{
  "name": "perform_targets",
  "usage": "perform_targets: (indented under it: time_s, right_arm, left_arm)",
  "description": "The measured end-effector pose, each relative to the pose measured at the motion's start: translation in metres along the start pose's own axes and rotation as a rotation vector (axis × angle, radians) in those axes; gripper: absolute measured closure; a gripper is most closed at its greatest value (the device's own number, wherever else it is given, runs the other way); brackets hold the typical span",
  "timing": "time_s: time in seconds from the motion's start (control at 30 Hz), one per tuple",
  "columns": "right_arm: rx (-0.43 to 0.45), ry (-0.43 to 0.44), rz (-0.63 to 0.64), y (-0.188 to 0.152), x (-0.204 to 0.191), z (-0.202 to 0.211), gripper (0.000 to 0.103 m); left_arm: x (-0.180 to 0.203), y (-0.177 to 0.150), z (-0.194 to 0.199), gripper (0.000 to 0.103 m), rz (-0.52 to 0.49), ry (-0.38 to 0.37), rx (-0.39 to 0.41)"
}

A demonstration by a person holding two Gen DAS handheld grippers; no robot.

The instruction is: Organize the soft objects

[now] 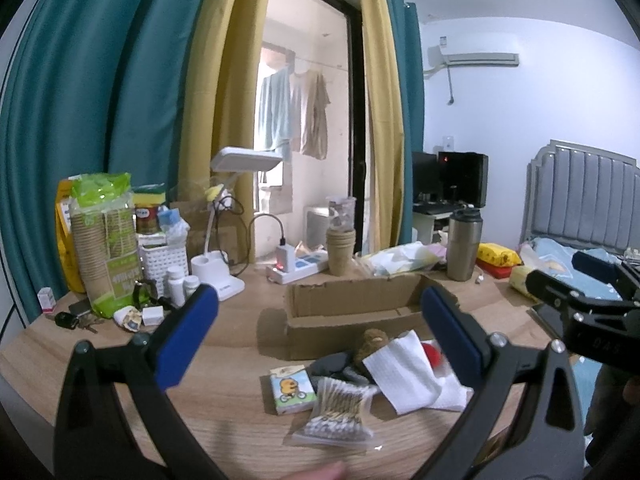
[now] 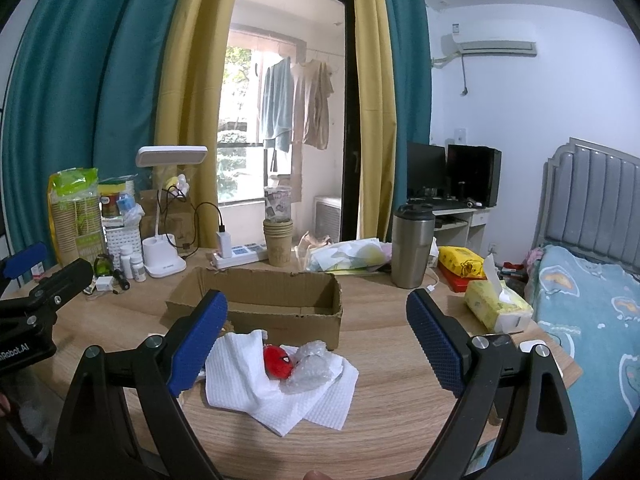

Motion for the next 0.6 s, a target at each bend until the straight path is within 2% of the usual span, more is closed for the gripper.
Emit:
perform_targets:
  time_s: [0.6]
  right_arm:
    - [-0.006, 0.002, 0.000, -0.0022, 0.0001, -0.0001, 0.010]
  left_arm:
    - [-0.0046, -0.0015, -0.0018, 0.001, -0.003, -0.006, -0.023]
Point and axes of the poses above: each gripper's, at about its wrist camera, not at the fingertips, and z roughly against the way its jaws point, x to its right, y to its top, the point moved 3 cm from there along -z, roughly the way its jaws point, and after that the axes turned 14 degrees about x, right-handed, at the moved point
